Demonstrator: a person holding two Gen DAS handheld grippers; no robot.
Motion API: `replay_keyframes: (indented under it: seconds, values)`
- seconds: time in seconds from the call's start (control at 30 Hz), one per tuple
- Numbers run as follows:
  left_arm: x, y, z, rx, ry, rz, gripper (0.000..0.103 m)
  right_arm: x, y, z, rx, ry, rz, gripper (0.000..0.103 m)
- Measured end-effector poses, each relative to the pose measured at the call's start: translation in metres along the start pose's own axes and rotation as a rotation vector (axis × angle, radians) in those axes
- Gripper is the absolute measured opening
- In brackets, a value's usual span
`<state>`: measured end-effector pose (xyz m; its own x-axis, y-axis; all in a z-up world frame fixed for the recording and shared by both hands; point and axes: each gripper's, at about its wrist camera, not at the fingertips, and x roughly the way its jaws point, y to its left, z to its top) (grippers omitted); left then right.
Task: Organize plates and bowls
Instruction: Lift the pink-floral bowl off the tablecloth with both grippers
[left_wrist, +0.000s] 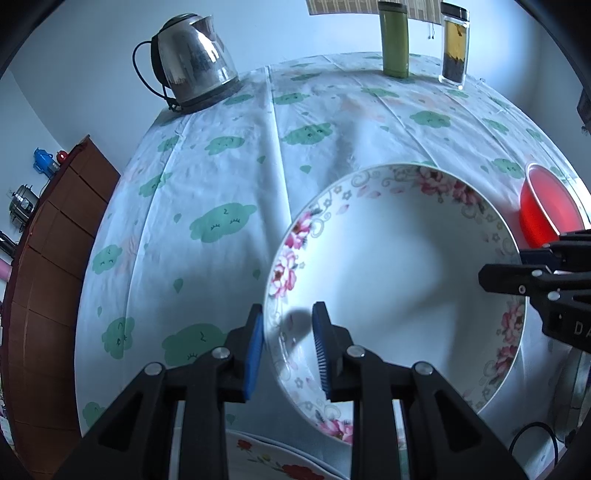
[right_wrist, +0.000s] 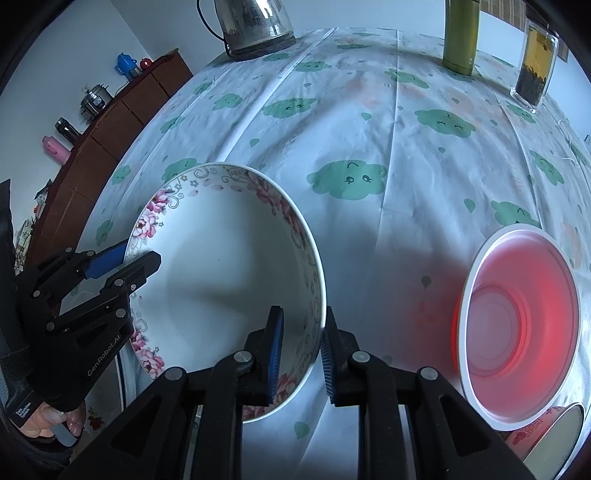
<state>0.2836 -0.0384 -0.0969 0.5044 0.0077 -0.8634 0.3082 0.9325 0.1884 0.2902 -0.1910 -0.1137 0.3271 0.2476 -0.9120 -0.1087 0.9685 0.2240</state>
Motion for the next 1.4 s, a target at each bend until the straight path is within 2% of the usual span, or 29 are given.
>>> replay_keyframes:
  seconds: [1.0,1.4]
  values:
    - [-0.037,0.011,-0.001,-0.038,-0.051,-0.005,0.024,-0.036,0.012,0.002,-0.017,-0.044,0.032,0.021]
    - [-0.060,0.019,-0.004,-0.050,-0.081,0.014,0.024,-0.058,0.025,0.000,-0.045,-0.069,0.044,0.021]
